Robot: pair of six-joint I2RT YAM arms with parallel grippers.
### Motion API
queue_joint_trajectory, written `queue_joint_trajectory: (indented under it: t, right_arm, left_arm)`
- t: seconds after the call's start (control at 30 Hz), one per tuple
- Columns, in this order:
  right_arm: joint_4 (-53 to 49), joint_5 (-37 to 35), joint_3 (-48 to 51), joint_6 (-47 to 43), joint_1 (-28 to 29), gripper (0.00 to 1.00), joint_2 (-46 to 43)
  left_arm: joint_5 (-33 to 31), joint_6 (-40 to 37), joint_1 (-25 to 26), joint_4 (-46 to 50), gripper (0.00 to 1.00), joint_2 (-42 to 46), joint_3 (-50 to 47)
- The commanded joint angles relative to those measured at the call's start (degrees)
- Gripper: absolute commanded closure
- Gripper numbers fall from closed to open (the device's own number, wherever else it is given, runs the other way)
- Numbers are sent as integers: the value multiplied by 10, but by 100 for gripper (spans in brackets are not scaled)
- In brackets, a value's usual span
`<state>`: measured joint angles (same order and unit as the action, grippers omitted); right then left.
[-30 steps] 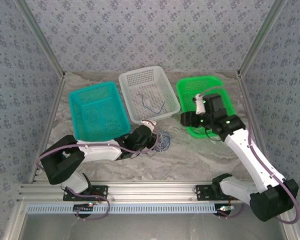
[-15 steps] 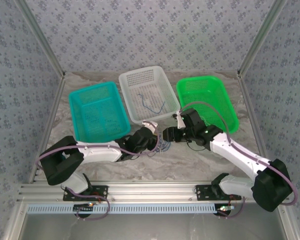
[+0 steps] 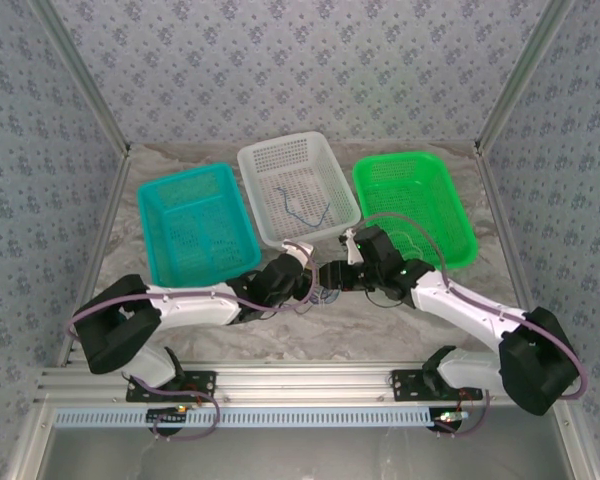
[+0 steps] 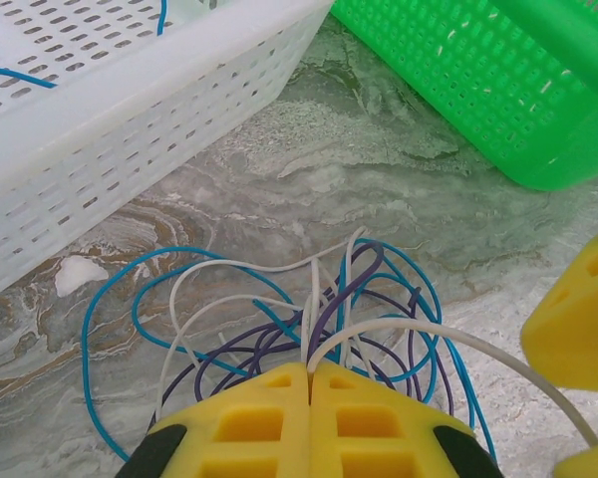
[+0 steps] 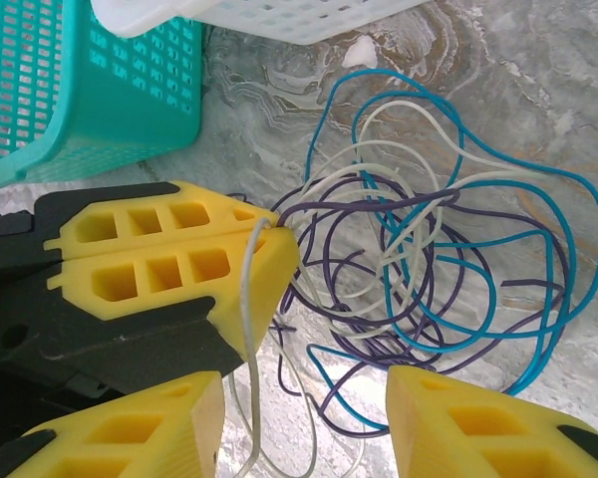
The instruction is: Untangle the cables
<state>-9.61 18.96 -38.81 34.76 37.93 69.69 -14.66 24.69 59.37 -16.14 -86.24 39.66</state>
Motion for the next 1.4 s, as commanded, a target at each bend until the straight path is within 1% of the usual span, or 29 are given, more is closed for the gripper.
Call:
queue_joint_trajectory:
  t: [0.0, 0.07, 0.13, 0.17, 0.3, 0.37, 0.43, 0.5, 0.6, 0.63, 0.67, 0.7, 0.73, 0.8, 0.87, 1.07, 1.23, 1.3, 1.37]
  right_arm:
    - [36, 12, 14, 23, 2, 52, 11]
    - [46, 15, 15, 25, 4, 55, 18]
    - [51, 16, 15, 23, 7, 61, 26]
    - [51, 14, 13, 21, 8, 64, 29]
    - [47, -3, 14, 18, 9, 87, 23]
    - [42, -8, 14, 17, 11, 93, 15]
    - [31, -17, 14, -8, 11, 100, 1]
    - [14, -25, 13, -16, 11, 100, -18]
    - [-26, -41, 2, -34, 8, 100, -54]
    - [-43, -47, -4, -40, 8, 100, -68]
    - [-58, -52, -10, -45, 9, 100, -80]
    - [-78, -59, -19, -52, 7, 100, -93]
    - [-98, -65, -31, -59, 7, 100, -104]
    - [-139, -77, -57, -73, 7, 100, -121]
    - [-177, -84, -87, -88, 6, 100, -132]
    - [-239, -89, -181, -121, 5, 100, -156]
    - [-287, -99, -262, -142, 5, 100, -157]
    - [-294, -104, -290, -149, 5, 100, -160]
    - [-301, -104, -344, -157, 5, 100, -157]
  left_arm:
    - [-8, -2, 6, -4, 95, 15, -7]
    - [-7, -1, 6, -6, 95, 15, -7]
    - [-8, 0, 6, -9, 95, 17, -8]
    - [-8, 0, 7, -11, 95, 19, -9]
    - [-16, 3, 7, -17, 95, 29, -20]
    - [-19, 6, 7, -23, 95, 34, -28]
    - [-23, 8, 7, -26, 94, 38, -35]
    - [-26, 10, 7, -23, 93, 40, -36]
    - [-33, 13, 7, -16, 84, 43, -37]
    - [-34, 13, 7, -15, 77, 43, -38]
    - [-36, 14, 7, -14, 68, 45, -37]
    - [-38, 13, 7, -14, 57, 48, -38]
    - [-41, 12, 8, -14, 49, 52, -39]
    - [-48, 8, 10, -16, 41, 67, -44]
    - [-54, -1, 14, -21, 38, 84, -51]
    - [-70, -3, 15, -11, 35, 109, -62]
    - [-104, -7, 38, -76, 33, 163, -106]
    - [-111, -8, 38, -73, 32, 179, -111]
    - [-120, -11, 38, -59, 31, 187, -111]
